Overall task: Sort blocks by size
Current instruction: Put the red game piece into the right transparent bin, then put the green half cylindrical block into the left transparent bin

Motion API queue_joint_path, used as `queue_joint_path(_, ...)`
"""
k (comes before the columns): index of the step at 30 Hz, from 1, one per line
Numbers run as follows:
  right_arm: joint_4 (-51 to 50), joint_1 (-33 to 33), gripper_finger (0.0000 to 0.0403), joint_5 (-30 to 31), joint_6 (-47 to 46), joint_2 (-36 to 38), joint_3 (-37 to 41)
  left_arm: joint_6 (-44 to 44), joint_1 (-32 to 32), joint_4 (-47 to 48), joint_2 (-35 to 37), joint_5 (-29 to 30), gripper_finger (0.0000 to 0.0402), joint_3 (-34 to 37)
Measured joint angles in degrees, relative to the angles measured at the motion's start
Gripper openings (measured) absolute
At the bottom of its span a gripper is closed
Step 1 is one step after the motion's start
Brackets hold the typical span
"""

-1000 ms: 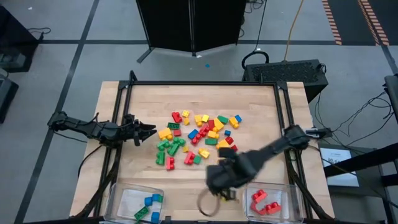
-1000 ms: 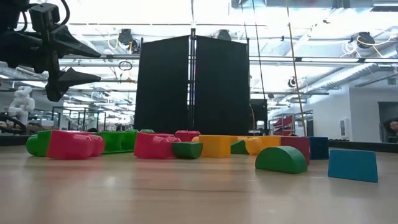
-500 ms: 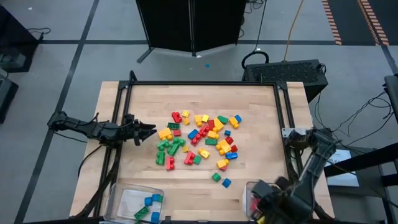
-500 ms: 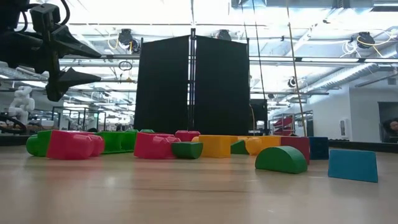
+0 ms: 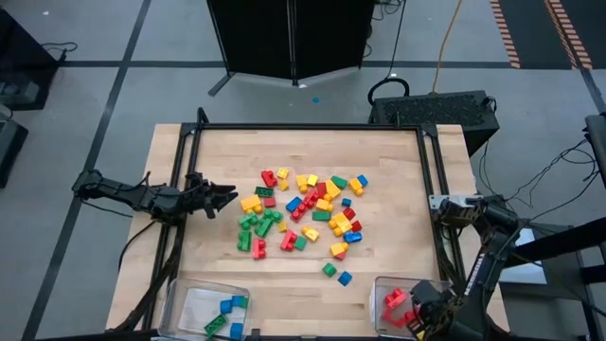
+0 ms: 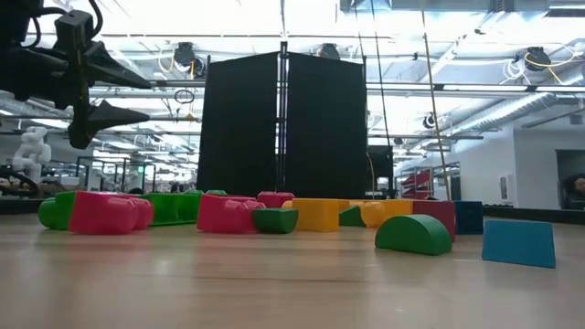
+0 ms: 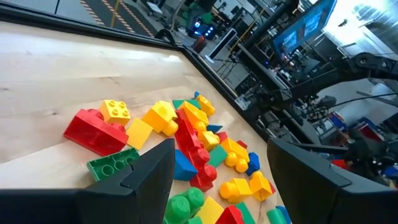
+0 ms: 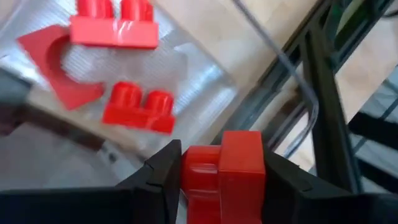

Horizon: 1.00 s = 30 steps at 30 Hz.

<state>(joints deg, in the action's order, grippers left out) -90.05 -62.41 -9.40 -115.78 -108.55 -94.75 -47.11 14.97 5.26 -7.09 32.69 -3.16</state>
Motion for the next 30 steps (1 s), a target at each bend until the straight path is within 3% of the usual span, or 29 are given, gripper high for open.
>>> queue_joint_path(3, 0.0, 0.3, 0.0158, 0.4, 2.7, 0.0, 1.5, -0.1, 0.0, 0.0, 0.0, 0.0, 0.0255, 0.0)
queue_joint_path(9, 0.1, 1.1, 0.029, 0.2, 6.6, 0.0, 1.7, 0.0, 0.0, 0.0, 0.0, 0.2, 0.0255, 0.0)
queue_joint_path(12, 1.0, 1.6, 0.0326, 0.1, 8.4, 0.0, 1.7, 0.0, 0.0, 0.0, 0.0, 0.2, 0.0255, 0.0)
queue_joint_path(18, 2.6, 4.4, 0.0332, 1.7, 11.3, 3.7, 0.6, -0.1, 0.0, 0.0, 0.0, 0.2, 0.0255, 0.0)
queue_joint_path(21, 2.6, 7.0, 0.0325, 8.7, 11.6, 6.5, -2.6, -0.1, 0.0, 0.0, 0.0, 0.2, 0.0255, 0.0)
queue_joint_path(26, 5.7, 14.7, 0.0322, 26.5, 11.5, 9.0, -7.5, -0.1, 0.0, 0.0, 0.0, 0.2, 0.0255, 0.0)
queue_joint_path(30, 12.9, 23.0, 0.0322, 28.8, 20.3, 5.7, -7.5, -0.1, 0.0, 0.0, 0.0, 0.2, 0.0255, 0.0)
